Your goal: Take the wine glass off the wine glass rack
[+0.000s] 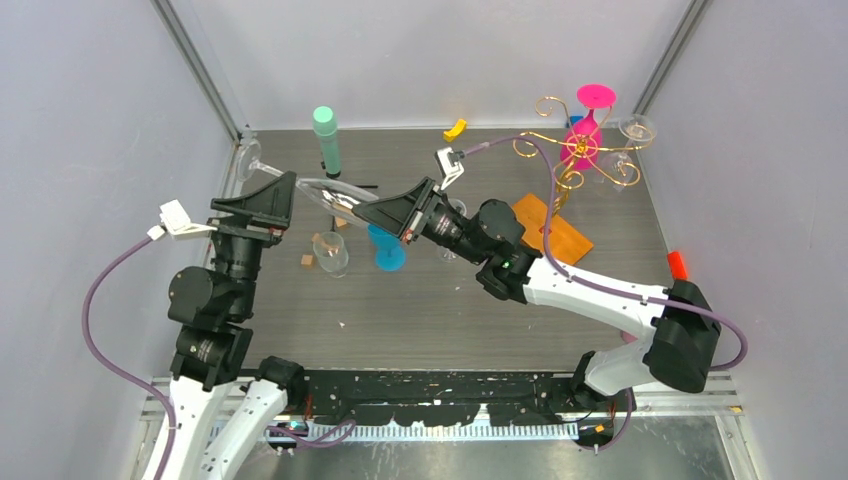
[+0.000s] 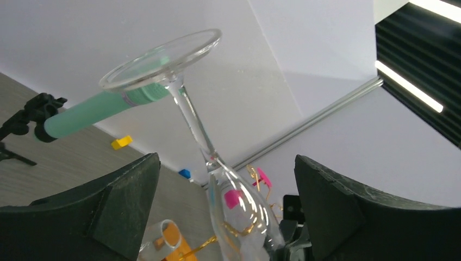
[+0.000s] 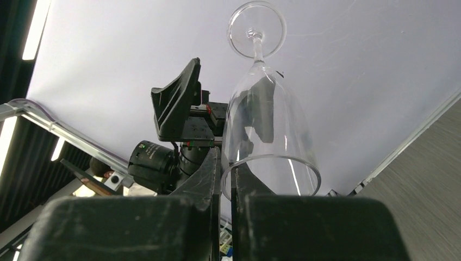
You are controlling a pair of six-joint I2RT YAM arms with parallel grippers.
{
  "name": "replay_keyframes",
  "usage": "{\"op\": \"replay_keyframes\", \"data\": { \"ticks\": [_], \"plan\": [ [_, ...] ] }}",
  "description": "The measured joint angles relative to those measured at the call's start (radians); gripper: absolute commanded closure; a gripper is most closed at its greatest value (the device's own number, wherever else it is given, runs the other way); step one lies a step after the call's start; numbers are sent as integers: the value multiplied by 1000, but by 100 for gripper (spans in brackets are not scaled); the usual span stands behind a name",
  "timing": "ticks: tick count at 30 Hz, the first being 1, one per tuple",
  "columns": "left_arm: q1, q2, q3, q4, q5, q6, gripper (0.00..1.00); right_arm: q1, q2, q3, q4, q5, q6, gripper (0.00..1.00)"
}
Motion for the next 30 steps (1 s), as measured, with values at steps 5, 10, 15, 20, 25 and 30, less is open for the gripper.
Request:
{"op": "replay_keyframes", "data": {
  "ticks": [5, 10, 15, 20, 25, 30],
  "plan": [
    [0, -29, 0, -98, 59, 79, 0, 0, -34, 11, -82, 18, -50, 99],
    [0, -71, 0, -129, 329, 275, 0, 0, -105, 57, -285, 40, -140, 100],
    [0, -84, 12, -153, 693, 468, 0, 0, -206, 91, -524, 52, -251, 100],
    [0, -63, 52, -216, 895, 602, 0, 0, -235, 200, -821, 23, -366, 100],
    [0, -26, 81, -245, 1049, 697, 0, 0, -206, 329, -1143, -23, -463, 100],
    [0, 0, 80, -266, 1094, 740, 0, 0, -176, 397, -1457, 29, -551, 100]
  ]
}}
